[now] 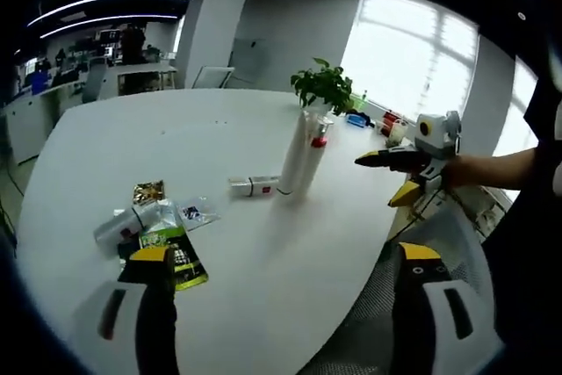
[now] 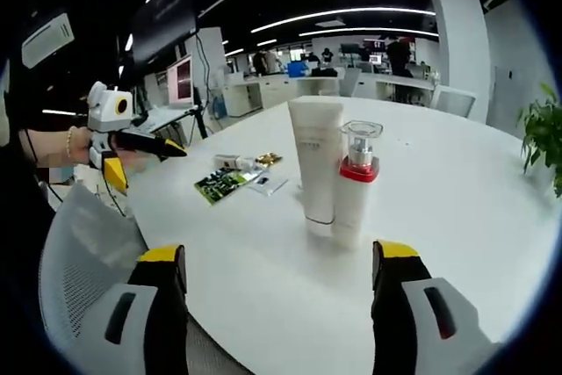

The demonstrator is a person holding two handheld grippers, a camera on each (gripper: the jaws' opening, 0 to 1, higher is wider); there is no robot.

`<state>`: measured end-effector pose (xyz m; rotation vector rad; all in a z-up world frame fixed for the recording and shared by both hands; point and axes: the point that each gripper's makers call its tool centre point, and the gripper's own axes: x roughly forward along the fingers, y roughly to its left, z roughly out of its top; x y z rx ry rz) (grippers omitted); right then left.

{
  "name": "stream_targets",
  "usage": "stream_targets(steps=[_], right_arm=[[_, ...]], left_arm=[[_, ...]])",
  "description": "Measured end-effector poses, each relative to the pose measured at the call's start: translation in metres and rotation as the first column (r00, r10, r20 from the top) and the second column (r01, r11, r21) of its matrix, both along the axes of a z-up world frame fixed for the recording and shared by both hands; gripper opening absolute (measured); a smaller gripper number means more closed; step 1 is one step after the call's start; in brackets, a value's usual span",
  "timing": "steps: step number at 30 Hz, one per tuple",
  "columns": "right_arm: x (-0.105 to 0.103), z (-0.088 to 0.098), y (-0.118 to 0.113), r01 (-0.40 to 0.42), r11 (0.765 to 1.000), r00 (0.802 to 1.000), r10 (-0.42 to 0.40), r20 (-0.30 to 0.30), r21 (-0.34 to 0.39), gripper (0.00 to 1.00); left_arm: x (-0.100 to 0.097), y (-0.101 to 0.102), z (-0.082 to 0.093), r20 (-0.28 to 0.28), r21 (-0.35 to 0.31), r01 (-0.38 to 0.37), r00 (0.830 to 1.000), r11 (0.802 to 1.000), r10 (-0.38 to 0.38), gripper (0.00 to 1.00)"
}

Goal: Arrange the skincare products in the storage area until every visible bottle or jar stands upright without overlapping.

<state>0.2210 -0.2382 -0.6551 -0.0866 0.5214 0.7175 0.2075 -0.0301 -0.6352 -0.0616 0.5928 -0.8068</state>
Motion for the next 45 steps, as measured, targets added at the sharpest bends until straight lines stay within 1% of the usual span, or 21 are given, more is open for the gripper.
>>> stream_targets(steps=[3,7,8,11,12,13,16,17,22,30,33,34,38,41,45], right_arm=[[-0.005,-0.003,-0.002,-0.003,1.000,1.000,0.003,-0.014,0.000,0.90],[-0.010,-0.006,-0.005,-0.004,1.000,1.000,0.004,-0.031,-0.003,0.93],[-0.011,-0.007,-0.006,-0.001,1.000,0.999,0.001,-0.036,-0.002,0.93],[-0.014,-0.008,-0.008,-0.002,1.000,1.000,0.002,-0.029,0.006,0.93],[-0.015,-0.009,-0.008,0.001,1.000,0.999,-0.001,-0.033,0.005,0.94],[-0.016,-0.011,-0.009,0.004,1.000,0.999,-0.004,-0.043,0.005,0.94],[-0.019,-0.014,-0.009,0.010,1.000,0.999,-0.009,-0.043,0.008,0.94],[-0.020,-0.016,-0.008,0.016,1.000,0.998,-0.016,-0.058,0.012,0.94],[-0.022,-0.020,-0.006,0.023,1.000,0.998,-0.022,-0.067,0.016,0.94],[-0.022,-0.021,-0.011,0.047,0.999,0.997,-0.046,-0.069,0.022,0.94],[-0.022,-0.022,-0.013,0.051,0.998,0.996,-0.050,-0.070,0.020,0.94],[-0.022,-0.022,-0.014,0.053,0.998,0.996,-0.052,-0.071,0.019,0.94],[-0.019,-0.021,-0.017,0.079,0.996,0.995,-0.077,-0.066,0.028,0.94],[-0.020,-0.023,-0.019,0.083,0.996,0.994,-0.081,-0.069,0.027,0.93],[-0.020,-0.023,-0.021,0.093,0.995,0.993,-0.091,-0.073,0.024,0.93]], left_arm=[[-0.005,0.005,0.000,-0.010,-0.008,-0.028,1.000,1.000,0.028,0.99],[-0.010,0.018,-0.004,-0.011,0.011,-0.068,0.998,0.998,0.069,0.99],[-0.009,0.024,-0.004,-0.011,0.007,-0.085,0.996,0.996,0.085,0.99],[-0.011,0.026,-0.004,-0.017,-0.013,-0.124,0.992,0.992,0.123,0.99],[-0.009,0.032,-0.007,-0.021,-0.012,-0.130,0.991,0.991,0.130,0.99],[-0.009,0.034,-0.008,-0.022,-0.010,-0.134,0.991,0.991,0.134,0.99],[-0.011,0.030,-0.009,-0.025,0.000,-0.129,0.991,0.992,0.129,0.99],[-0.012,0.029,-0.009,-0.025,0.004,-0.124,0.992,0.992,0.124,0.99],[-0.012,0.022,-0.011,-0.022,0.023,-0.080,0.997,0.997,0.081,0.99],[0.002,0.014,-0.009,-0.008,0.036,-0.034,0.999,0.999,0.034,0.98],[0.006,0.012,-0.008,-0.007,0.042,-0.017,1.000,0.999,0.017,0.96],[0.008,0.010,-0.007,-0.006,0.050,0.002,1.000,0.999,-0.001,0.93],[0.020,0.001,-0.003,0.009,0.072,0.065,0.998,0.995,-0.066,0.92],[0.035,-0.008,-0.003,0.021,0.106,0.125,0.992,0.986,-0.128,0.89],[0.055,-0.018,-0.004,0.020,0.112,0.169,0.985,0.979,-0.172,0.87]])
